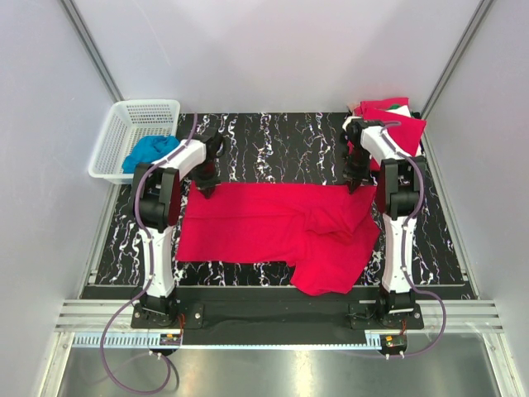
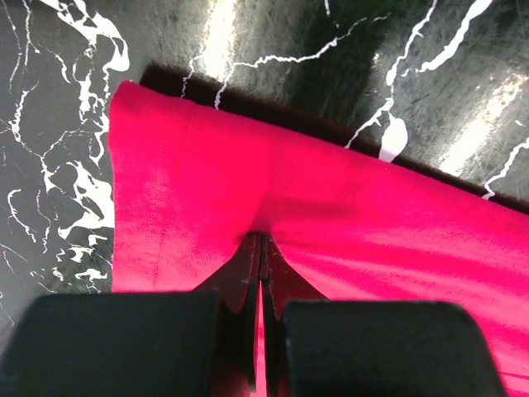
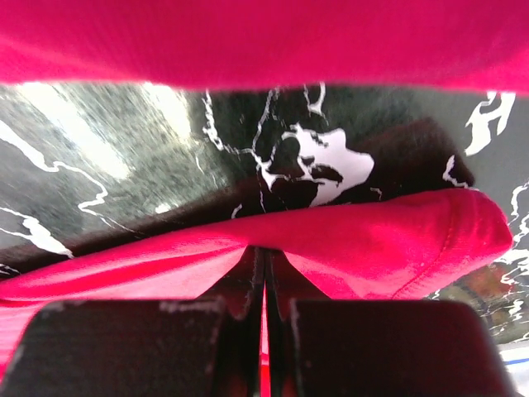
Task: Fold and stack the t-shirts
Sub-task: Fold the tshirt
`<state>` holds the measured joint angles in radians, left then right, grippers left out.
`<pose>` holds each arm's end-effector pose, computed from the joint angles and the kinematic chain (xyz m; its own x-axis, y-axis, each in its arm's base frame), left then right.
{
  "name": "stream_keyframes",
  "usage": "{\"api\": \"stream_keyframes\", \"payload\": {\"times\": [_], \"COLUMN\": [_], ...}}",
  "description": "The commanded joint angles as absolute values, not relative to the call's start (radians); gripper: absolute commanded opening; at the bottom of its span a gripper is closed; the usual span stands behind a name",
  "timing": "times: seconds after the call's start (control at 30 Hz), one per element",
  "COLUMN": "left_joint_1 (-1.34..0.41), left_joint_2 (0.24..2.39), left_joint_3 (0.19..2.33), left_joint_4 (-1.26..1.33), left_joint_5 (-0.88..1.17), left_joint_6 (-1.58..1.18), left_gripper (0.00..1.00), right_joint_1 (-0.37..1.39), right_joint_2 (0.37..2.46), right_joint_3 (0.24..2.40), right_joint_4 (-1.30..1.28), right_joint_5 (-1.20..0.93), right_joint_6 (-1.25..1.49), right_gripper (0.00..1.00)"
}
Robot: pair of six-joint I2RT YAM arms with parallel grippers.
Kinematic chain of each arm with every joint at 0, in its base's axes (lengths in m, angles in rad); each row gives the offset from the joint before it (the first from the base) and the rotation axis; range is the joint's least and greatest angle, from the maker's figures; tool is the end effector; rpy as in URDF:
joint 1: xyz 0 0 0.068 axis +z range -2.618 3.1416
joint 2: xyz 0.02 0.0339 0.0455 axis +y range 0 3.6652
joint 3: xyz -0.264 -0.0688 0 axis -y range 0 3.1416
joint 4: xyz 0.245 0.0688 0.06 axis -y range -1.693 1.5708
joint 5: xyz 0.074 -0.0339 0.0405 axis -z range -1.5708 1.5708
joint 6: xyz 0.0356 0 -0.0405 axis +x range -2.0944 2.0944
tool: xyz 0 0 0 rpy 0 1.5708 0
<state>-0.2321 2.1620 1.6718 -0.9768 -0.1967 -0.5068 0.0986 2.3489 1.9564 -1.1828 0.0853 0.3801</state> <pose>0.4131 -0.0905 0.1620 -0.9462 -0.2655 -0.1849 -0.2898 0.9496 0.1197 0.4522 0.0417 0.1538 -0.9606 0.2764 -0.0274 0.2778 0.9572 -0.0808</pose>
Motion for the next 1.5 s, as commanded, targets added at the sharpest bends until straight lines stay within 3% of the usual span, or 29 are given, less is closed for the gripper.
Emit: {"api": "stream_keyframes", "payload": {"times": [0.0, 0.33, 0.63, 0.87, 0.97, 1.03, 1.3, 1.4, 1.47], "left_joint_1": [-0.198, -0.179, -0.17, -0.17, -0.169, -0.169, -0.169, -0.169, -0.179], "left_joint_2": [2.201, 2.309, 2.413, 2.395, 2.358, 2.335, 2.129, 2.021, 1.903], "left_joint_3": [1.726, 1.931, 2.128, 2.154, 2.129, 2.114, 2.135, 2.08, 1.936], "left_joint_4": [-1.015, -1.084, -1.143, -1.157, -1.149, -1.143, -1.103, -1.095, -1.074], "left_joint_5": [-0.278, -0.276, -0.25, -0.252, -0.252, -0.235, -0.143, -0.072, -0.06], "left_joint_6": [-0.508, -0.483, -0.471, -0.475, -0.479, -0.476, -0.446, -0.452, -0.449], "left_gripper": [0.0, 0.0, 0.0, 0.01, 0.19, 0.24, 0.32, 0.34, 0.34], "right_joint_1": [0.074, 0.074, 0.074, 0.074, 0.072, 0.071, 0.072, 0.077, 0.084], "right_joint_2": [2.411, 2.552, 2.615, 2.619, 2.573, 2.528, 2.234, 2.061, 1.958], "right_joint_3": [2.045, 2.313, 2.416, 2.493, 2.522, 2.542, 2.556, 2.406, 2.267], "right_joint_4": [-1.172, -1.267, -1.282, -1.299, -1.285, -1.279, -1.276, -1.29, -1.281], "right_joint_5": [0.144, 0.124, 0.086, 0.074, 0.077, 0.06, 0.003, -0.096, -0.12], "right_joint_6": [0.356, 0.353, 0.362, 0.361, 0.351, 0.351, 0.367, 0.387, 0.397], "right_gripper": [0.01, 0.01, 0.03, 0.12, 0.2, 0.23, 0.27, 0.28, 0.27]}}
